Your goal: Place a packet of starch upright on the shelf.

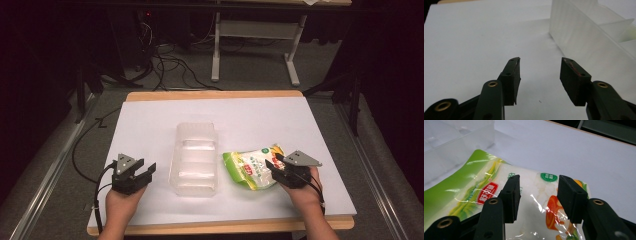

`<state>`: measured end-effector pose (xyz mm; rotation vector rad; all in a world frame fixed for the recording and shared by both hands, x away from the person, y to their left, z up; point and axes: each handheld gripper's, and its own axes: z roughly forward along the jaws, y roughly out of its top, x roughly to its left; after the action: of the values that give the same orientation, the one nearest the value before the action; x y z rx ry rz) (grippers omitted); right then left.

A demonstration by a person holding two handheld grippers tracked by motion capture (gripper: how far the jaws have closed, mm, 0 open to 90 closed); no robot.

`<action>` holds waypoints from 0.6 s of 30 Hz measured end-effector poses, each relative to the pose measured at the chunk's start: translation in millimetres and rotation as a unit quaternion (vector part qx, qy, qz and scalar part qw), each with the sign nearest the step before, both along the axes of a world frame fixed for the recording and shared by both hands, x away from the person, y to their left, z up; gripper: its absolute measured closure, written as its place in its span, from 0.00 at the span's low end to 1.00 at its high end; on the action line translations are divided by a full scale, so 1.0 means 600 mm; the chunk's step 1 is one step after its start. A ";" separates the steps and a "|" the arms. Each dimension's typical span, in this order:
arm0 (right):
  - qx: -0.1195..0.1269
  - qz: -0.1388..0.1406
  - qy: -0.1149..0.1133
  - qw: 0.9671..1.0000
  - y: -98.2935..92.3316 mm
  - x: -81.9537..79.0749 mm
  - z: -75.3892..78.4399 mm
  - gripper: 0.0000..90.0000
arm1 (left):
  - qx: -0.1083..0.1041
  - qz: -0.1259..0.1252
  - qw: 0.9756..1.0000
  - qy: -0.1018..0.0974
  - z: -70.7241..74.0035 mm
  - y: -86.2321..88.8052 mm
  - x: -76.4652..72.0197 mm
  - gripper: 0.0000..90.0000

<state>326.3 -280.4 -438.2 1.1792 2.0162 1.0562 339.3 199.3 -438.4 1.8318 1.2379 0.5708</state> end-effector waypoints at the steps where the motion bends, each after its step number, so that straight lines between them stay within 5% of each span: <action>1: 0.000 0.000 0.000 1.000 0.000 0.000 0.000 0.59 | -0.003 0.002 1.000 0.007 -0.003 0.001 0.002 0.57; 6: 0.007 0.004 0.001 1.000 -0.005 -0.006 0.000 0.57 | -0.001 -0.001 1.000 0.020 -0.006 0.003 0.006 0.54; 18: 0.037 -0.001 0.005 0.999 -0.021 -0.002 0.001 0.54 | 0.010 -0.011 1.000 0.016 -0.009 -0.003 0.002 0.50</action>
<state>324.8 -292.9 -437.5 1.2267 1.9987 1.1336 340.7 197.6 -443.9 1.8771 1.2356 0.5451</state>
